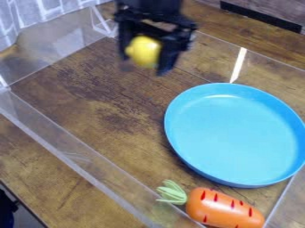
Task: Remove the lemon from the blue tray and put it on the table
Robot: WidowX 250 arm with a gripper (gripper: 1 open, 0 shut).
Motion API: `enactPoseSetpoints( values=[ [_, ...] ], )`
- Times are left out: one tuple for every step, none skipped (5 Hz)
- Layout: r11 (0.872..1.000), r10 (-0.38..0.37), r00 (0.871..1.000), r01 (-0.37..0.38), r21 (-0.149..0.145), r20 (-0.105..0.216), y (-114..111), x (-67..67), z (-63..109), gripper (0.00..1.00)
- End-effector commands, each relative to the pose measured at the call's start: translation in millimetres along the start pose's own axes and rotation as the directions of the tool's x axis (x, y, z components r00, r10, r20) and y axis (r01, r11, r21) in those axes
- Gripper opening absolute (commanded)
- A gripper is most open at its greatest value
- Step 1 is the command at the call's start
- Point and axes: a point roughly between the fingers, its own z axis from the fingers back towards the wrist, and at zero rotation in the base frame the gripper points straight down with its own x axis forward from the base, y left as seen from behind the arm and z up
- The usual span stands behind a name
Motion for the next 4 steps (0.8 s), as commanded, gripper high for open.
enactPoseSetpoints(
  values=[
    [1.0,0.009,0.997,-0.008,-0.008,0.073,26,-12.1,7.5,0.0],
    [1.0,-0.008,0.998,0.009,-0.012,0.06,29,-16.5,-8.6,0.0],
    [1.0,-0.019,0.999,0.02,-0.013,0.041,26,-17.5,-20.6,0.0],
    [0.999,-0.029,0.999,0.03,-0.017,0.028,23,-17.1,-26.1,1.0]
  ],
)
